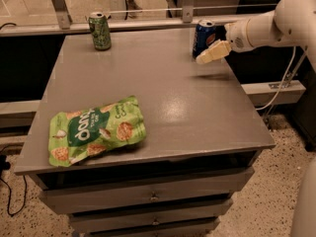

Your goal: Move pepsi can near green rice chip bag

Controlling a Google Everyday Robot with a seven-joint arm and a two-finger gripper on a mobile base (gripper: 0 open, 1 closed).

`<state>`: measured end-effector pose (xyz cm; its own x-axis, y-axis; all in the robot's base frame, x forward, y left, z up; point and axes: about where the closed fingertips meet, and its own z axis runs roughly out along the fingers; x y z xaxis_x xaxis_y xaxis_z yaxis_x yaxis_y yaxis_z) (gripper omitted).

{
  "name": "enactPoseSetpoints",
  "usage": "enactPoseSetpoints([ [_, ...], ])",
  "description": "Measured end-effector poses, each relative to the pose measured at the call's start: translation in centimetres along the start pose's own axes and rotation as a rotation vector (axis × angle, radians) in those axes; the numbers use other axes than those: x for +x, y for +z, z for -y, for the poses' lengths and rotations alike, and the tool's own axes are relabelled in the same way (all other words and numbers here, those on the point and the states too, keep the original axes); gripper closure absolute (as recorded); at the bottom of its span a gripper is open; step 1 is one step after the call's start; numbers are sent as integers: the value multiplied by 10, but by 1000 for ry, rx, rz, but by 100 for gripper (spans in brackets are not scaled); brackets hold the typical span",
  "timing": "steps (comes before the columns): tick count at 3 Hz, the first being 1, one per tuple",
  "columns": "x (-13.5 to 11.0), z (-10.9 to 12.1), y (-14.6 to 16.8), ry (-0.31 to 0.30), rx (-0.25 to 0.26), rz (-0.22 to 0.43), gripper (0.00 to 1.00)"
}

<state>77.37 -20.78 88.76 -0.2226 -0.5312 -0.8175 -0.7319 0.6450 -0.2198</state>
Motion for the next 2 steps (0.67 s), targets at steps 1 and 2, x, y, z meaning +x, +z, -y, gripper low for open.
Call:
enactPoseSetpoints([
  [1,-12,12,19,43,18,134,0],
  [2,-19,20,28,67,29,212,0],
])
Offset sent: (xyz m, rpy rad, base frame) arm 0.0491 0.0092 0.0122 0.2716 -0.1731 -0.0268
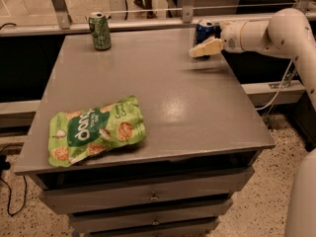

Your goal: Move pepsi can near green rice chip bag

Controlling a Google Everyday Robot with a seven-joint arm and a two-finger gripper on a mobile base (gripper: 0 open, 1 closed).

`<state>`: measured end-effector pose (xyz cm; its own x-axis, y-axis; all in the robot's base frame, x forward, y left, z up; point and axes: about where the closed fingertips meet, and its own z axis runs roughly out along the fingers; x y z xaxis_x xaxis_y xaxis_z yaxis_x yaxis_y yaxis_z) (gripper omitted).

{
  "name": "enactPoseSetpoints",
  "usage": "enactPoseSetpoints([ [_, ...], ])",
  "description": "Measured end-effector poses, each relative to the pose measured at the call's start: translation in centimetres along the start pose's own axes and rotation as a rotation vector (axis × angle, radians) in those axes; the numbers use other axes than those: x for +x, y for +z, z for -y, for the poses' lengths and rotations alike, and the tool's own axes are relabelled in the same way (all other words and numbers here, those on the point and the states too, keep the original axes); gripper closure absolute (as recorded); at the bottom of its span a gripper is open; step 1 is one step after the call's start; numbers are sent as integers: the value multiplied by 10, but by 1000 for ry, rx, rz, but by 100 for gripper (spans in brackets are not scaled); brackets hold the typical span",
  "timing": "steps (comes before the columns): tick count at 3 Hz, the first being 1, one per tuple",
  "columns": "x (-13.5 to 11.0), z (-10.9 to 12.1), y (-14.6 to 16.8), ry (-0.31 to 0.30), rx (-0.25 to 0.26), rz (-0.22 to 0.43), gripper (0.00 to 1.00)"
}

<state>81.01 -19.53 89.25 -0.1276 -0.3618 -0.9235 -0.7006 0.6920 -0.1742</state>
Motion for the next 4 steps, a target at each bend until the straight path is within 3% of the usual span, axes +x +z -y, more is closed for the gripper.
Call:
enactPoseSetpoints([
  [1,-4,2,8,12,3,46,0],
  [2,-4,-7,14,4,-9,53,0],
  [3,-7,-8,20,-4,1,77,16],
  [4,-15,-6,19,-22,18,104,39],
])
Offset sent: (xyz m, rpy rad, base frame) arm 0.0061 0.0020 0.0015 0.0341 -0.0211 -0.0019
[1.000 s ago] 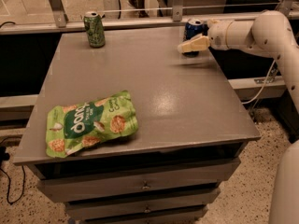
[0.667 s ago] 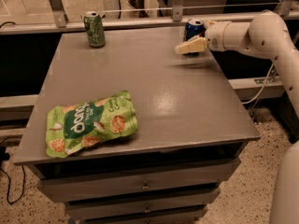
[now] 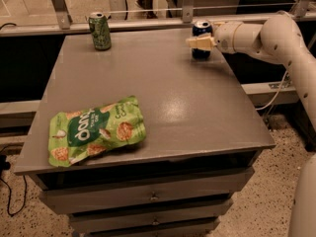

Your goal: Move pepsi can near green rice chip bag

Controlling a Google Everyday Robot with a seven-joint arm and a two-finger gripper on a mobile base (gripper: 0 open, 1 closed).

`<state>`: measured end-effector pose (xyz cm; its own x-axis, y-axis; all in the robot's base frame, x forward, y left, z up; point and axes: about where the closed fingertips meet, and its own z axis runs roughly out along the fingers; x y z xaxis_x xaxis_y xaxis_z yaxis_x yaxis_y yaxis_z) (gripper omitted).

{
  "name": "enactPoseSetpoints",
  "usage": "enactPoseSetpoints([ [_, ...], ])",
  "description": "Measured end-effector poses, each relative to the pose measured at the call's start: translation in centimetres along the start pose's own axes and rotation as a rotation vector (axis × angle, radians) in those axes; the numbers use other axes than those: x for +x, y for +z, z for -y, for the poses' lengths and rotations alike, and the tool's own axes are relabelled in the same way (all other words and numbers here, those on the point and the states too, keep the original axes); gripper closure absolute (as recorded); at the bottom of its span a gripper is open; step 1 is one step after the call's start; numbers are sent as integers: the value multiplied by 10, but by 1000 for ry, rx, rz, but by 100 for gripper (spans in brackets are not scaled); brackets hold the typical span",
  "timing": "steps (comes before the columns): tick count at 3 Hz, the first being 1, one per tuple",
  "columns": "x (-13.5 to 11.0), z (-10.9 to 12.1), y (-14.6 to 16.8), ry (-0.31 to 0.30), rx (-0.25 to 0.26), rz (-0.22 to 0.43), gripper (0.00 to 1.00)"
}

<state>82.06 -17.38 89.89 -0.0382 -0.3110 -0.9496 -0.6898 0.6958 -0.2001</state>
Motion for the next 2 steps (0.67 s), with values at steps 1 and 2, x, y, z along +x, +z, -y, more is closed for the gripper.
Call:
enactPoseSetpoints([
  [1,-11,0,-8,-15,11,21,63],
  [2,-46,-16,-26,21,-26,75,87],
])
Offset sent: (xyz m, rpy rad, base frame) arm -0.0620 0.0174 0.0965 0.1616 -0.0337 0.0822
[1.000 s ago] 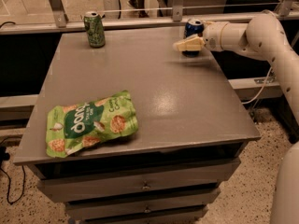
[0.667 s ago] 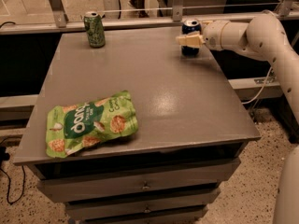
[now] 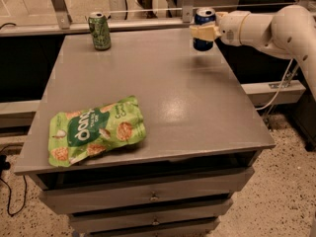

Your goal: Move pepsi can near green rice chip bag

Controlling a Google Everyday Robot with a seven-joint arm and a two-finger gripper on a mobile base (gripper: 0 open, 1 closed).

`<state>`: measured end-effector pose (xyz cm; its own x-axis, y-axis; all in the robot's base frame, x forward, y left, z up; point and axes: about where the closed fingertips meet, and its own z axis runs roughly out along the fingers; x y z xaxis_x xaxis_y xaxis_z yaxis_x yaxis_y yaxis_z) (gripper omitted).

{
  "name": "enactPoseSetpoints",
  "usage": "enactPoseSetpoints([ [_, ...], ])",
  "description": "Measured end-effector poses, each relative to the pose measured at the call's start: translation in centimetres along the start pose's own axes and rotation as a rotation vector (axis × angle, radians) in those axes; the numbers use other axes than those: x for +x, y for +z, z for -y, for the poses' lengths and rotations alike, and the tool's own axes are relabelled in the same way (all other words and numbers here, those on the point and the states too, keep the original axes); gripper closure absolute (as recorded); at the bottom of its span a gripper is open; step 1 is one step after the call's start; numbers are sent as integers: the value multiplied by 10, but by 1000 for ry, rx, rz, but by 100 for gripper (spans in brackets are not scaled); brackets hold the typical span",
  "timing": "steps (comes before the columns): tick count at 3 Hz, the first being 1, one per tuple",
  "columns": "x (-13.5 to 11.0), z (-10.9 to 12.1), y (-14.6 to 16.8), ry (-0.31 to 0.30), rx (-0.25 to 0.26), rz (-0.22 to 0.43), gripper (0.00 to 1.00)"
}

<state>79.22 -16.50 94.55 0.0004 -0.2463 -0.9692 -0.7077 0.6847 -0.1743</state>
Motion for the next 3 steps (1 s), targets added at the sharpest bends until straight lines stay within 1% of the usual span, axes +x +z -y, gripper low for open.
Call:
enactPoseSetpoints([
  [1,-1,-2,2,1,-5,2,100],
  [2,-1,-2,3,1,-5,2,100],
  [3,0,-24,11,18,-63,16,100],
])
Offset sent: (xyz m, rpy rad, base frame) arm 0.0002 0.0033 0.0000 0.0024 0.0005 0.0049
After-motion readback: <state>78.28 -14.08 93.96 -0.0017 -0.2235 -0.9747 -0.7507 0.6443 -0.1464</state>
